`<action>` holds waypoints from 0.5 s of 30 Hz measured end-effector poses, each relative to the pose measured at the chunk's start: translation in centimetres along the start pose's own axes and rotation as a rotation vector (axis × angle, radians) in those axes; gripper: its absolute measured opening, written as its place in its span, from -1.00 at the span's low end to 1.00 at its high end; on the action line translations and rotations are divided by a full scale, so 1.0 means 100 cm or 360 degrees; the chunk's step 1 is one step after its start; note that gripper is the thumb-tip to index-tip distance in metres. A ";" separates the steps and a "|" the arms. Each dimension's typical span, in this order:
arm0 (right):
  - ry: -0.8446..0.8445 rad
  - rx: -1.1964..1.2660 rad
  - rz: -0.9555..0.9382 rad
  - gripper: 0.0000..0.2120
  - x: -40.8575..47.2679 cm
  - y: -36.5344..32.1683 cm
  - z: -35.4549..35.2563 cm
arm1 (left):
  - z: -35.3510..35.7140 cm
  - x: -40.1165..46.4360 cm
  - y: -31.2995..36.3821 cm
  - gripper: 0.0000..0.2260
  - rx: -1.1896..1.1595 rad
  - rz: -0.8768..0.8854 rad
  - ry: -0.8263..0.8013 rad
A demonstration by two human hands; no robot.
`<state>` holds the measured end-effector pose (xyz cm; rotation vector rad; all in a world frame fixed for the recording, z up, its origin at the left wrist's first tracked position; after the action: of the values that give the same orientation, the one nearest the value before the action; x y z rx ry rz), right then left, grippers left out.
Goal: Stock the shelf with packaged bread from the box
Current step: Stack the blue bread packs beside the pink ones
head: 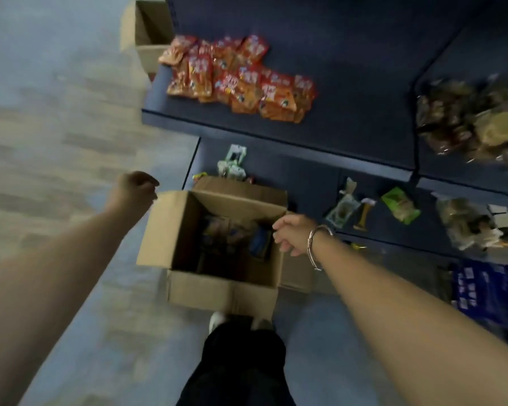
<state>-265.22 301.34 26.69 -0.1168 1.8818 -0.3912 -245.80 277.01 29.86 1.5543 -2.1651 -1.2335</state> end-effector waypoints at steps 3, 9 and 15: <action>-0.0071 0.0030 0.0118 -0.79 0.063 0.049 0.036 | 0.038 -0.009 -0.068 -0.78 -0.0101 -0.0258 -0.0171; -0.0277 0.0367 0.0370 -0.88 0.182 0.136 0.115 | 0.151 0.001 -0.188 -0.76 -0.0553 -0.0622 -0.0019; -0.0226 0.0713 0.0363 -0.86 0.318 0.150 0.153 | 0.296 0.034 -0.273 -0.80 -0.1001 -0.1016 -0.0292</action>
<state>-260.16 303.60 -11.29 0.3590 1.6060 -0.6186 -245.95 286.39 -9.49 1.9101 -1.1456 -2.0481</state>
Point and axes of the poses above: each hand's wrist, its own x-axis towards the middle knuckle, its own z-axis out of the palm, y = z × x, the point moved 8 cm from there along x, towards the middle knuckle, and after that the axes turned 11 degrees about z, right-handed, at the moved point
